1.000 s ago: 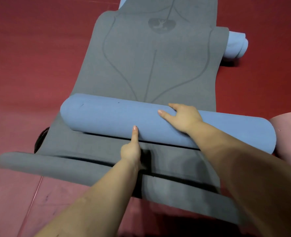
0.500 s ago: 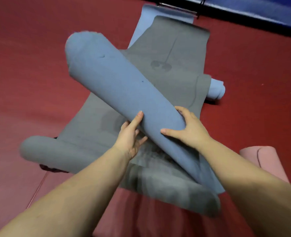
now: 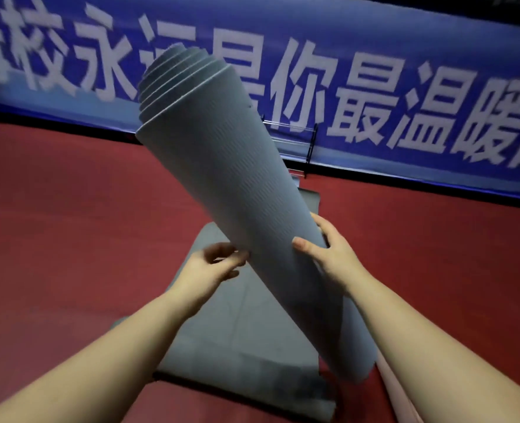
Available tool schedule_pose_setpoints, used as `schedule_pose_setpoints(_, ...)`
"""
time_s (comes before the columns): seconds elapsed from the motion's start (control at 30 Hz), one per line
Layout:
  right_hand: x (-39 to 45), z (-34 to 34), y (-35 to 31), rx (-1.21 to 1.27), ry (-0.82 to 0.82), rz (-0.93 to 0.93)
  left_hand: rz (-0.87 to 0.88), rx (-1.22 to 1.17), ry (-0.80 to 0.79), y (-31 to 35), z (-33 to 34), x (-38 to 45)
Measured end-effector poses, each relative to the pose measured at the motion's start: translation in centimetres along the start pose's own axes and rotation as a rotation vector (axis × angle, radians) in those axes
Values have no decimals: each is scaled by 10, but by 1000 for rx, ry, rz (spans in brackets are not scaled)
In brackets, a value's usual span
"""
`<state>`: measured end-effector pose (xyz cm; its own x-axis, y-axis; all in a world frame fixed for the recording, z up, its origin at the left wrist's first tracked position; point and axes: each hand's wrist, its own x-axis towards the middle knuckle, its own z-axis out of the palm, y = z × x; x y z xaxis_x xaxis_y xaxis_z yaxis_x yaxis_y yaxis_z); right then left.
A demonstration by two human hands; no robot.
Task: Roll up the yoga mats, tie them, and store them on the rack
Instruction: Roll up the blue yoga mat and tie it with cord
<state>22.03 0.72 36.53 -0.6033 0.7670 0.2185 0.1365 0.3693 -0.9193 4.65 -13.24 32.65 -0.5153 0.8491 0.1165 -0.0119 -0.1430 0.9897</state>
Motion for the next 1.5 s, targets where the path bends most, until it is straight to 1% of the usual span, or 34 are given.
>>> schedule_pose_setpoints(0.07,-21,2,-16,77,-53,27,74,96,26,12,-7,-18)
schedule_pose_setpoints(0.1,-32,6,-20,147,-80,40,93,106,19,17,-9,-25)
schedule_pose_setpoints(0.17,-49,16,-20,303,-148,81,72,43,-80,21,-11,-38)
schedule_pose_setpoints(0.23,-63,28,-9,417,-198,168,-2,-28,-224,20,-16,-45)
schedule_pose_setpoints(0.27,-69,34,-1,457,-209,211,-40,-27,-270,19,-18,-48)
schedule_pose_setpoints(0.3,-73,39,7,480,-219,245,-68,-3,-281,14,-22,-49)
schedule_pose_setpoints(0.37,-78,48,20,479,-209,289,-92,36,-228,1,-25,-51)
schedule_pose_setpoints(0.47,-75,57,23,513,-171,301,-97,96,-150,-27,-27,-55)
schedule_pose_setpoints(0.67,-74,71,27,496,-13,397,-103,455,-30,-60,-4,-67)
schedule_pose_setpoints(0.7,-74,73,28,481,-11,401,-103,480,-27,-62,-4,-67)
schedule_pose_setpoints(0.77,-74,73,30,437,-29,400,-108,504,-68,-63,-5,-65)
schedule_pose_setpoints(0.87,-81,74,34,366,-84,399,-123,414,-104,-66,-8,-62)
schedule_pose_setpoints(1.0,-92,76,33,320,-124,351,-71,363,-61,-57,-9,-67)
schedule_pose_setpoints(1.13,-92,70,19,413,-107,346,13,437,29,-46,-5,-78)
schedule_pose_setpoints(1.23,-86,60,-7,406,-121,244,3,464,80,-49,-2,-87)
schedule_pose_setpoints(1.33,-70,45,-55,258,-92,113,-26,447,102,-50,-8,-87)
schedule_pose_setpoints(1.4,-59,38,-97,50,-82,-21,-34,455,93,-49,-10,-88)
schedule_pose_setpoints(1.5,-39,36,-165,-280,-154,-180,-44,484,69,-47,-9,-94)
